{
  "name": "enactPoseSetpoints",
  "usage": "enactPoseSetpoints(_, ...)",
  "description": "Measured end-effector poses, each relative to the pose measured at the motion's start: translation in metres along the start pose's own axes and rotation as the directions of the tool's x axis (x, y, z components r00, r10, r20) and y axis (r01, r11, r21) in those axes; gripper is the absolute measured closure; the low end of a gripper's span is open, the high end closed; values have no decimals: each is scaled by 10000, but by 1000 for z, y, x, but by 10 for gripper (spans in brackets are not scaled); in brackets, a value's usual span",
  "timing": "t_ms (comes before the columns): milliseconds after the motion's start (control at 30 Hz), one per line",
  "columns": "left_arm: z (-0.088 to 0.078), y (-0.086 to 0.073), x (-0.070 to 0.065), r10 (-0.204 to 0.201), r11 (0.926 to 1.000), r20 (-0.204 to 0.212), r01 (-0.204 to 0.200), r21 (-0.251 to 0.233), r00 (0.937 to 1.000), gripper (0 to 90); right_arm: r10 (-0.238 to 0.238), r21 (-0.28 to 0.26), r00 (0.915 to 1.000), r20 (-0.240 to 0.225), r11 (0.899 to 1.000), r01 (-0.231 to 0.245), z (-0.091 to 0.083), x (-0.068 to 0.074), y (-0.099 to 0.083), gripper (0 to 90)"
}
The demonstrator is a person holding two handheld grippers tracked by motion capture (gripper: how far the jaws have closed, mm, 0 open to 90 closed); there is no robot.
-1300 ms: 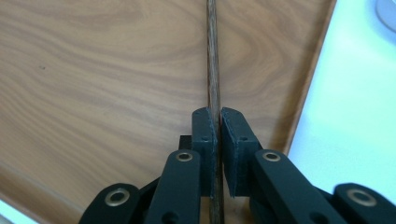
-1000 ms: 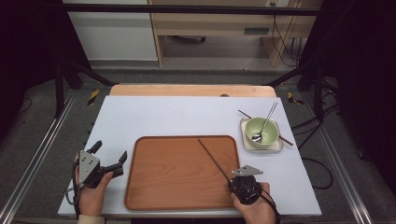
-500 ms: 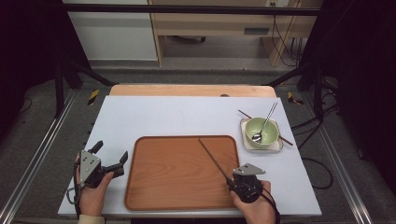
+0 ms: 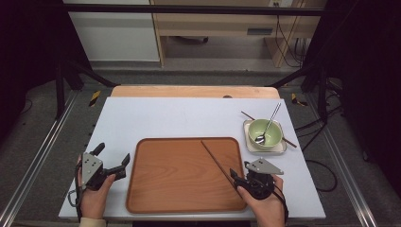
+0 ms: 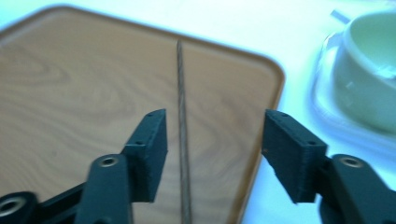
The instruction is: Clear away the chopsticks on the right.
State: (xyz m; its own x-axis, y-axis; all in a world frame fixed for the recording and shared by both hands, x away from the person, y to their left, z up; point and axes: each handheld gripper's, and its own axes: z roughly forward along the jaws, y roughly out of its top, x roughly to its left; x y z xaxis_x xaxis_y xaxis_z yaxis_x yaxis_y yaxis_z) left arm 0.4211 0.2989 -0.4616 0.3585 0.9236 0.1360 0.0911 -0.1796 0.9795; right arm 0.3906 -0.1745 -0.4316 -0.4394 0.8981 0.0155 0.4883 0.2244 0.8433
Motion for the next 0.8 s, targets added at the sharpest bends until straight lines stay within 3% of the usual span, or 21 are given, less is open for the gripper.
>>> enactPoseSetpoints(267, 1, -1, -1, 7, 10000, 98, -7, -10, 10000, 29, -349, -1093, 9981, 512, 9932, 403, -17, -26, 25, 205)
enactPoseSetpoints(467, 1, -1, 0, -27, 10000, 71, 27, 0, 10000, 29, -704, -1532, 9892, 1283, 9841, 898, -33, -54, 42, 128)
enactPoseSetpoints(567, 1, -1, 0, -5, 10000, 79, 5, -7, 10000, 29, -1083, -1338, 9837, 1433, 9828, 1277, -42, -71, 45, 87)
enactPoseSetpoints(800, 1, -1, -1, 13, 10000, 56, -13, 9, 10000, 29, -1298, -724, 9682, 2137, 9863, 1482, -63, -115, 39, 132)
